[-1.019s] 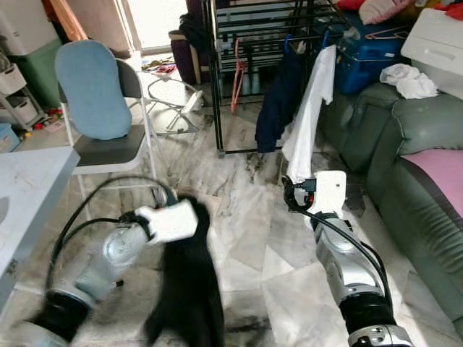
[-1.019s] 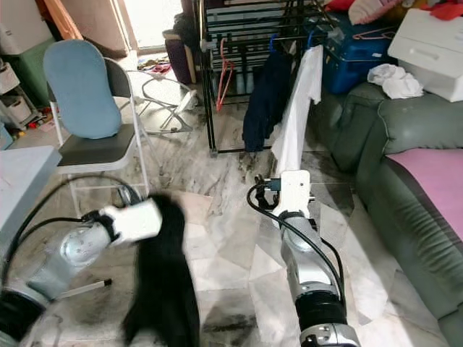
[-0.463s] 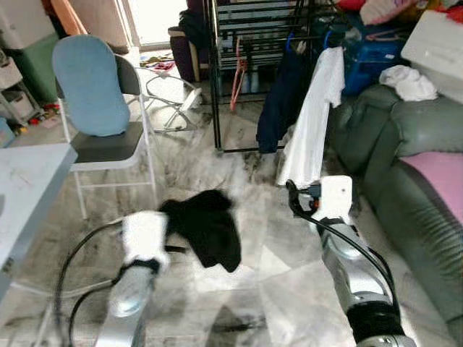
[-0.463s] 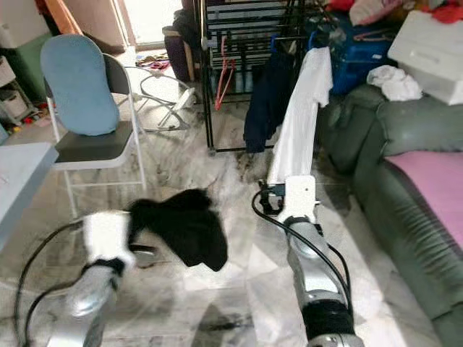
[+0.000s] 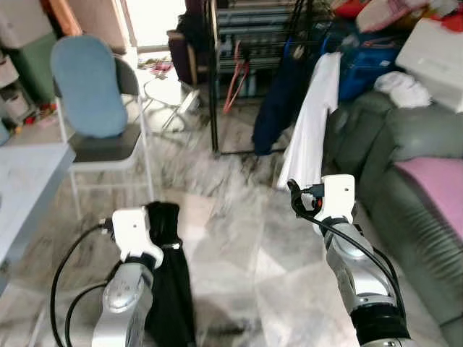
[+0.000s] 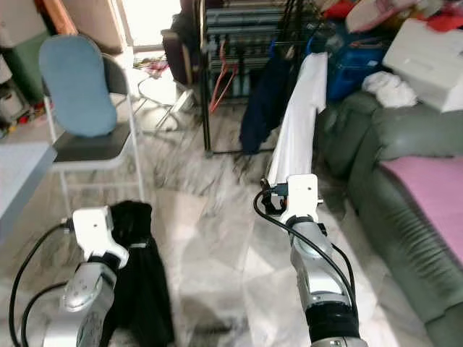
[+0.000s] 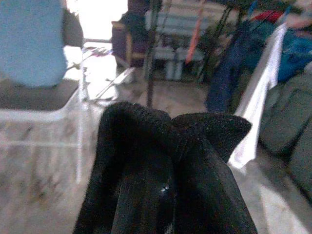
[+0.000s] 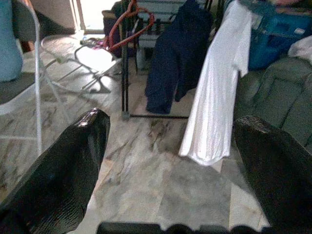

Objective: Hang hanger

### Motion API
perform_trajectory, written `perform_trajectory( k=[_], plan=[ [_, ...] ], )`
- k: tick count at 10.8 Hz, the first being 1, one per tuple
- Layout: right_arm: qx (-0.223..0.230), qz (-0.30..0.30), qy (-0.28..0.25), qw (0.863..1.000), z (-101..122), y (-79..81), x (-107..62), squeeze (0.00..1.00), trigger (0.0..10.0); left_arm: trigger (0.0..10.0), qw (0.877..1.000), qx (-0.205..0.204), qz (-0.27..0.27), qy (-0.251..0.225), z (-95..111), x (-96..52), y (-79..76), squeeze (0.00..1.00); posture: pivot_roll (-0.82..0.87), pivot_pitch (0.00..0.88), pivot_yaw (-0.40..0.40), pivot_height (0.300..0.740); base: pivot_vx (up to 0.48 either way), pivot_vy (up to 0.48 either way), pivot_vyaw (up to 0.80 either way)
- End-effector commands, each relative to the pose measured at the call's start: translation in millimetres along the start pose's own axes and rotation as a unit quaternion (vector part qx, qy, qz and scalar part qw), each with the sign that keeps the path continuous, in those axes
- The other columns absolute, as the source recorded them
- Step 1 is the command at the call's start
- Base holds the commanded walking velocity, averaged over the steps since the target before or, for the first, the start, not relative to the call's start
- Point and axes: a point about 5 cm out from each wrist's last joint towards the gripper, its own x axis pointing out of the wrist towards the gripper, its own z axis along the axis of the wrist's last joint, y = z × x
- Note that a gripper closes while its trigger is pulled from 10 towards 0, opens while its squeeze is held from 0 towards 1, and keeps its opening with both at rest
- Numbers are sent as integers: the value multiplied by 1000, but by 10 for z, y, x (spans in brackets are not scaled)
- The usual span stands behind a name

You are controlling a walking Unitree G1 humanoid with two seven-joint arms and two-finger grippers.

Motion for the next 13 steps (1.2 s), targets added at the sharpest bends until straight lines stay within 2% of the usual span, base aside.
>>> perform_trajectory(
  k=[1, 5, 13],
  plan=[
    [-2, -2, -7, 1000, 61, -6, 16, 0, 10000, 10000, 1000, 3, -9, -23, 122, 37, -21, 0, -56, 0, 18, 740, 394, 0, 0],
    [-3, -4, -4, 1000, 42, -5, -1, 0, 10000, 10000, 1000, -13, -25, -4, 29, 1, -141, 0, -56, 0, 22, 740, 405, 0, 0],
    [0, -6, -3, 1000, 33, 18, 41, 0, 10000, 10000, 999, -16, -29, 3, 15, 78, -150, 0, -52, 0, 31, 740, 433, 30, 0]
  ],
)
